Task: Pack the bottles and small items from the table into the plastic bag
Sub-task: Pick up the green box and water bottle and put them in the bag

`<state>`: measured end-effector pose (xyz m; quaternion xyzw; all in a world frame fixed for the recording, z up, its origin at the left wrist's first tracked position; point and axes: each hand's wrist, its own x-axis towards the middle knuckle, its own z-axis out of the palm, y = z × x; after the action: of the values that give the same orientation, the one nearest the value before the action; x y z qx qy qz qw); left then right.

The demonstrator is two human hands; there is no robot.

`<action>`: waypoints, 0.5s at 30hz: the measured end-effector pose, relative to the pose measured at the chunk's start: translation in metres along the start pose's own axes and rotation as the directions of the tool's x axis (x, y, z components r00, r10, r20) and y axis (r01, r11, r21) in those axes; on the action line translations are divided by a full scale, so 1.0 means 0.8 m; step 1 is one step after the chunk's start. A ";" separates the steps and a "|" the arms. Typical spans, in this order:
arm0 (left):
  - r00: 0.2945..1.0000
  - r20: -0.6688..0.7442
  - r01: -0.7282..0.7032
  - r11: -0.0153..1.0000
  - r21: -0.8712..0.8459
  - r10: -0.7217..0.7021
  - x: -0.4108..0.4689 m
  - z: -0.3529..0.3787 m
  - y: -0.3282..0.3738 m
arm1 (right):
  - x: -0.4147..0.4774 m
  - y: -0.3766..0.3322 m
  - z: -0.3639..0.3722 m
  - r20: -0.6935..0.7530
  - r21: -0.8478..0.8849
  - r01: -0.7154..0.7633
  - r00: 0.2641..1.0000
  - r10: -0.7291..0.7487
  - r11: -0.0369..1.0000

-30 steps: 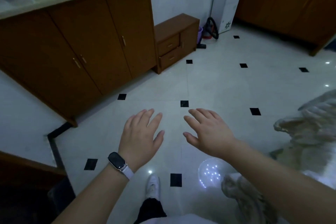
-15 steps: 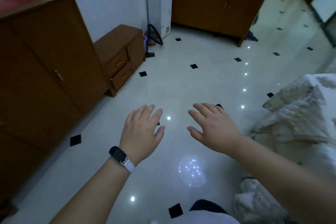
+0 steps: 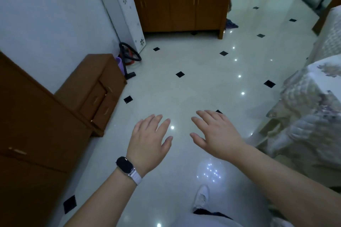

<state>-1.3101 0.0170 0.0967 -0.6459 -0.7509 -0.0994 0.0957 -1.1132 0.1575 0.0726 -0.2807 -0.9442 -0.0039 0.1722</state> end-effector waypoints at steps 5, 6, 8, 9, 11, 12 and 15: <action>0.993 -0.063 -0.102 0.995 0.019 0.103 0.153 0.010 0.005 | 0.075 0.104 -0.011 -0.048 -0.033 -0.067 0.997 0.066 0.997; 0.990 -0.073 -0.122 0.992 0.013 0.123 0.179 0.014 0.009 | 0.084 0.122 -0.013 -0.052 -0.042 -0.090 0.995 0.087 0.995; 0.985 -0.081 -0.156 0.988 -0.011 0.155 0.222 0.022 0.018 | 0.097 0.151 -0.016 -0.049 -0.054 -0.138 0.990 0.135 0.989; 0.981 -0.086 -0.174 0.984 -0.023 0.172 0.242 0.028 0.022 | 0.102 0.163 -0.016 -0.052 -0.060 -0.161 0.986 0.158 0.985; 0.973 -0.097 -0.215 0.976 -0.043 0.210 0.280 0.043 0.027 | 0.113 0.189 -0.016 -0.048 -0.068 -0.207 0.978 0.204 0.976; 0.968 -0.104 -0.235 0.971 -0.051 0.228 0.299 0.052 0.029 | 0.119 0.202 -0.015 -0.041 -0.070 -0.235 0.972 0.232 0.970; 0.949 -0.128 -0.301 0.950 -0.086 0.289 0.356 0.082 0.030 | 0.138 0.241 -0.007 -0.029 -0.089 -0.319 0.948 0.317 0.944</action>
<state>-1.3289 0.3088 0.1119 -0.7485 -0.6327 -0.1597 0.1181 -1.0958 0.3777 0.0966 -0.4369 -0.8841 -0.0220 0.1642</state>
